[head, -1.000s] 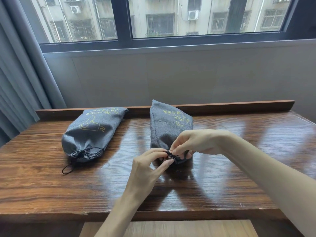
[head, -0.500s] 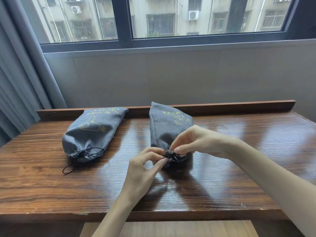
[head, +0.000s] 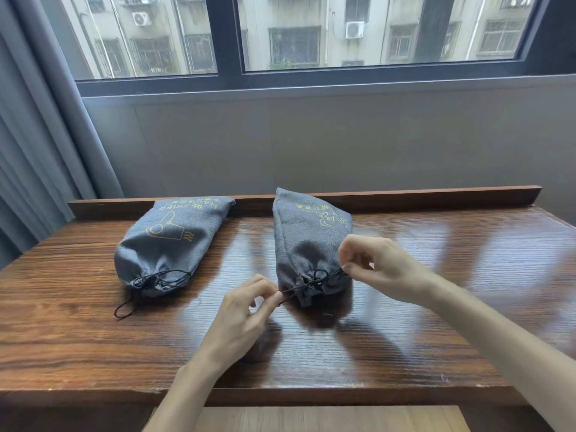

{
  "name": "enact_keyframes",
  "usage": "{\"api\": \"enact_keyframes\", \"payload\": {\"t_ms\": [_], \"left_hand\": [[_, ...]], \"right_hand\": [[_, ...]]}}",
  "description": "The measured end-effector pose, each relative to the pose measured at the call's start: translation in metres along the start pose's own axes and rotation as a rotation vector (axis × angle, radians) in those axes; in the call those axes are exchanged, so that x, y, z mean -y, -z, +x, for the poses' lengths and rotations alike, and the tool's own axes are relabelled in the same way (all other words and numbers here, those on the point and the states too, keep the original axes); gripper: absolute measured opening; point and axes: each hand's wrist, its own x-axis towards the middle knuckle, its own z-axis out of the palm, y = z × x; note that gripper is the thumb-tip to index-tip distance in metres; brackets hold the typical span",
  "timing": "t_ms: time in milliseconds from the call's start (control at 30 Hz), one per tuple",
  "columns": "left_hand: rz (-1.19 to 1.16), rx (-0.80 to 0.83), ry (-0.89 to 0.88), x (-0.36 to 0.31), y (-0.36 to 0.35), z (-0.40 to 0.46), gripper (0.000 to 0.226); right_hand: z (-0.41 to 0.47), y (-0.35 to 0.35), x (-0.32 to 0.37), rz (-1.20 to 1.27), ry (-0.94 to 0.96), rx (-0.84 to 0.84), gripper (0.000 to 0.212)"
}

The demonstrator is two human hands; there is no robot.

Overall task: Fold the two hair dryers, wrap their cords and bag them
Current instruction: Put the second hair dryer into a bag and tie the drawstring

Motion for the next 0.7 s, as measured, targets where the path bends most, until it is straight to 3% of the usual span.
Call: {"api": "enact_keyframes", "payload": {"t_ms": [267, 400, 533, 600, 700], "left_hand": [[-0.023, 0.004, 0.054, 0.002, 0.006, -0.002, 0.031], [-0.031, -0.013, 0.110, -0.001, 0.005, -0.001, 0.017], [-0.017, 0.033, 0.198, -0.006, 0.008, 0.000, 0.012], [-0.014, 0.012, 0.274, -0.005, 0.015, 0.004, 0.010], [-0.172, -0.124, 0.433, 0.000, 0.022, 0.026, 0.019]], "right_hand": [[-0.005, -0.005, -0.003, -0.021, -0.015, -0.068, 0.026], [-0.005, -0.009, 0.000, 0.037, -0.032, -0.119, 0.012], [-0.012, -0.008, 0.004, 0.125, -0.105, -0.130, 0.014], [-0.016, -0.004, -0.001, 0.304, -0.202, -0.197, 0.014], [-0.007, -0.005, -0.022, 0.569, -0.519, -0.345, 0.017]]}}
